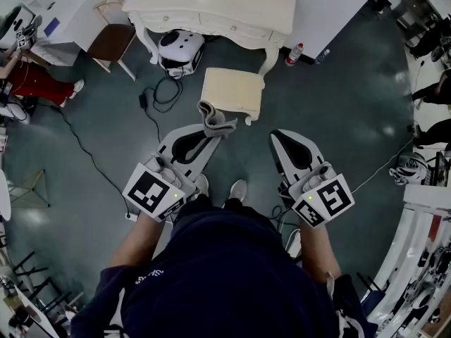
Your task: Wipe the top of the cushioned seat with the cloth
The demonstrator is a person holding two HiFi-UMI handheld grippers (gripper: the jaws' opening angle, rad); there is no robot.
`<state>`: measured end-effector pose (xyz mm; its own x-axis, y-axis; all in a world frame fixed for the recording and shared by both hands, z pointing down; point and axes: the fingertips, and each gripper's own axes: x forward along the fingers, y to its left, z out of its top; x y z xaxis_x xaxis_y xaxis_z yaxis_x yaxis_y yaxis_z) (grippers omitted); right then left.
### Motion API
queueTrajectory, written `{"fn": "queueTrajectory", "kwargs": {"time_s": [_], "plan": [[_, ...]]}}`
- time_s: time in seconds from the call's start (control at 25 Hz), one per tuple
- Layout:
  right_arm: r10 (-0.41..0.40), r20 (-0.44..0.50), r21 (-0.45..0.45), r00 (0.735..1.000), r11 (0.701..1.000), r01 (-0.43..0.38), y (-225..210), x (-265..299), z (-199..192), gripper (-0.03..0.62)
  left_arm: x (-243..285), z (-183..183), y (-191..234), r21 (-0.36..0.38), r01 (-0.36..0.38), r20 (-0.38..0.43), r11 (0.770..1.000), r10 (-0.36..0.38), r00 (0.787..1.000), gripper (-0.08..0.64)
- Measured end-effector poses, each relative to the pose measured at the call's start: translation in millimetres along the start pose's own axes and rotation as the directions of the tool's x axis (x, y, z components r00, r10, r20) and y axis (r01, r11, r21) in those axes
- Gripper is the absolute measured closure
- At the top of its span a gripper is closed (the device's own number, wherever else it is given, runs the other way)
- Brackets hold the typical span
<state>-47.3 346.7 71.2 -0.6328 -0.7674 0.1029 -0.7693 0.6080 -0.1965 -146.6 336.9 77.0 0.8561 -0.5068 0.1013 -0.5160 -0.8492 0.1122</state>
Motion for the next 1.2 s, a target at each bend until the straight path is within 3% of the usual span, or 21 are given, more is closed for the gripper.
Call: {"fn": "queueTrajectory", "kwargs": {"time_s": [0.48, 1.2], "plan": [[-0.004, 0.019, -0.013, 1.0, 1.0, 0.005, -12.2, -7.8, -0.4, 0.566, 15.2, -3.6, -4.0, 0.003, -0.008, -0.004, 1.0, 0.008, 1.0, 0.532], [0.027, 0.023, 0.018, 0.999, 0.999, -0.027, -67.6, -50.8, -9.1, 0.566, 60.1, -10.3, -27.3, 0.01, -0.074, -0.001, 0.997, 0.074, 0.997, 0.532]]}}
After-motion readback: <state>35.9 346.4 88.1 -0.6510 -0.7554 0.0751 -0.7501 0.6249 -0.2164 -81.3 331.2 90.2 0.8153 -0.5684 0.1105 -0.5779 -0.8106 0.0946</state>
